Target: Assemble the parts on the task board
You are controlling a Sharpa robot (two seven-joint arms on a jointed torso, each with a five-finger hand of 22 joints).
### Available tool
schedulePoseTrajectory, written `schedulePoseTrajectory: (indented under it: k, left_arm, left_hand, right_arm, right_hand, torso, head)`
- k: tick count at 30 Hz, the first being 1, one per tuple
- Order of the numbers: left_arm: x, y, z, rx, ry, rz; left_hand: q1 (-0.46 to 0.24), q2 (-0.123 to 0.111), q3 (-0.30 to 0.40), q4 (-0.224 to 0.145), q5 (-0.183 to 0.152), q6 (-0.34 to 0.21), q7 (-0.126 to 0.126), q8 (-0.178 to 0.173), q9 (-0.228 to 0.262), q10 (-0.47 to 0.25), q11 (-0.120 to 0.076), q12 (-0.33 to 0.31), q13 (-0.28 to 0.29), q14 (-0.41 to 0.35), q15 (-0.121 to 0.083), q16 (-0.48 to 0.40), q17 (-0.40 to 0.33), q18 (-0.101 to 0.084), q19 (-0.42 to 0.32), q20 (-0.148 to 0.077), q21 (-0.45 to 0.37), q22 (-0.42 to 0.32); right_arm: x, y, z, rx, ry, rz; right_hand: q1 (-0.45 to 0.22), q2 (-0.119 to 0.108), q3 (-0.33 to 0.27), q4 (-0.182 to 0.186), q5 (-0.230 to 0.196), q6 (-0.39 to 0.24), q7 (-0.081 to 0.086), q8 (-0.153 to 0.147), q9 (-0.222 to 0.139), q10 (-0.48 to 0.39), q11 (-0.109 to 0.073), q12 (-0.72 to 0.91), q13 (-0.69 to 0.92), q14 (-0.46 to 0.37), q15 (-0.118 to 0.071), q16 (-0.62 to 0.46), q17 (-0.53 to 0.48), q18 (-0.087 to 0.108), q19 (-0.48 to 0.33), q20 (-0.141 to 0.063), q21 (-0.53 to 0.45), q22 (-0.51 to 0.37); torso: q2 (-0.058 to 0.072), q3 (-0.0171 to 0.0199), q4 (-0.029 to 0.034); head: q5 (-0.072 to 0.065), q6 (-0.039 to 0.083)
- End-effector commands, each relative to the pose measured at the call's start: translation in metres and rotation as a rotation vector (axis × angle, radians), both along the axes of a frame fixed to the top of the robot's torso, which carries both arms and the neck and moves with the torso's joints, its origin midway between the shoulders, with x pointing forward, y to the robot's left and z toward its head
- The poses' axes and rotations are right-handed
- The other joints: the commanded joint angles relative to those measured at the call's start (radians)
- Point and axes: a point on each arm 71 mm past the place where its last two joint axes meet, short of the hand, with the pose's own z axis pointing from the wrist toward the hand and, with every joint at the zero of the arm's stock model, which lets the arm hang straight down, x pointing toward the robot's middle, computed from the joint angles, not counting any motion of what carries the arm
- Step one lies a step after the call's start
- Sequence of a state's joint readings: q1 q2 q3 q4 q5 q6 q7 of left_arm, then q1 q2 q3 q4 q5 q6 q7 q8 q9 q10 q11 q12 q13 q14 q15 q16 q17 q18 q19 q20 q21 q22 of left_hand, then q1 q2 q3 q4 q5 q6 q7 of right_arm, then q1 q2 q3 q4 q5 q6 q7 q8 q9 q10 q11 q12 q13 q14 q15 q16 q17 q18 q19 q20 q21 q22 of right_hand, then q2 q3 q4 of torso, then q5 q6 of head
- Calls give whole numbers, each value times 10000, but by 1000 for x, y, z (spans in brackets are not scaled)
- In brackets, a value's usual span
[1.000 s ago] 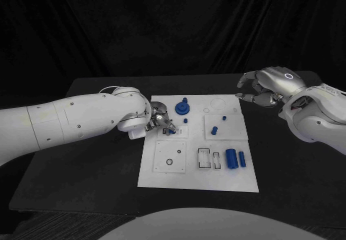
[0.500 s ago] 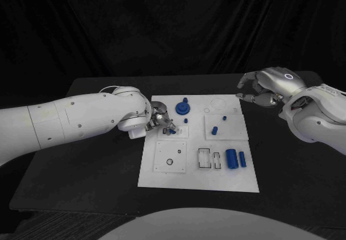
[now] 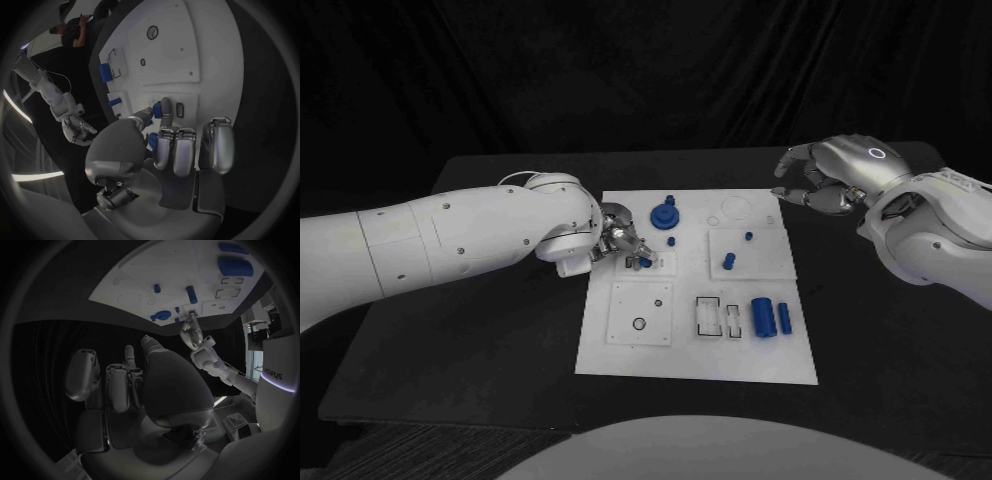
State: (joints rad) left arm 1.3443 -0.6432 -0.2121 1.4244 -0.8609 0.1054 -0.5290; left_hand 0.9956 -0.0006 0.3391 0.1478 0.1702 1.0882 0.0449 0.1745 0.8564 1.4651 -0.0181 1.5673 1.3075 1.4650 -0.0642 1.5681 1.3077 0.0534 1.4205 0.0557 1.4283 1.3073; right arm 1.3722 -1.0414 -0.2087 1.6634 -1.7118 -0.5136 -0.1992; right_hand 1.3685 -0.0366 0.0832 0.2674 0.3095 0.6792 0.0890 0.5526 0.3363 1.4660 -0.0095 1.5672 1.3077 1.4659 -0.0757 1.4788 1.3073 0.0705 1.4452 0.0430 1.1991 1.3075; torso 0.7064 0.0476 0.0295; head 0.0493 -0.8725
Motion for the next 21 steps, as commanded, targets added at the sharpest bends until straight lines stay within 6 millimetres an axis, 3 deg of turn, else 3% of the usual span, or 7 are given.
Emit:
schedulePoseTrajectory:
  k: [1,7,21]
  left_arm:
    - [-2,-1,-2,90,175,-126]
    - [-2,-2,-3,140,229,-156]
    - [-2,-4,-4,122,225,-182]
  left_hand:
    - [-94,29,-65,14,-41,22,55,-33,-12,1057,54,35,2633,1058,77,27,2631,-5,-87,7,-66,1219]
    - [-89,16,-110,25,-66,46,50,-24,2,1057,53,35,2633,1058,79,27,2631,-6,-83,8,-65,1223]
    - [-134,32,-751,316,-559,166,16,89,330,1057,36,35,2633,1058,73,27,2631,-5,-63,10,-95,1262]
  right_arm:
    - [0,-1,-1,-44,66,-186]
    - [1,-1,-2,-72,105,-203]
    - [1,-2,-2,-119,166,-235]
  right_hand:
    - [122,-5,-4,-76,40,66,13,-43,-18,1048,51,36,2631,741,82,-42,1456,71,-100,5,-60,1578]
    - [138,-1,1,-84,80,74,11,-53,-26,1048,49,36,2631,741,79,-47,1452,72,-101,3,-73,1574]
    - [169,10,14,-102,160,105,0,-66,-39,1048,41,36,2631,742,73,-54,1447,74,-103,0,-96,1569]
  torso:
    - [-4,3,5]
    - [0,4,13]
    - [-2,5,12]
  head:
    - [-8,-2]
    - [-9,-2]
    - [-11,-2]
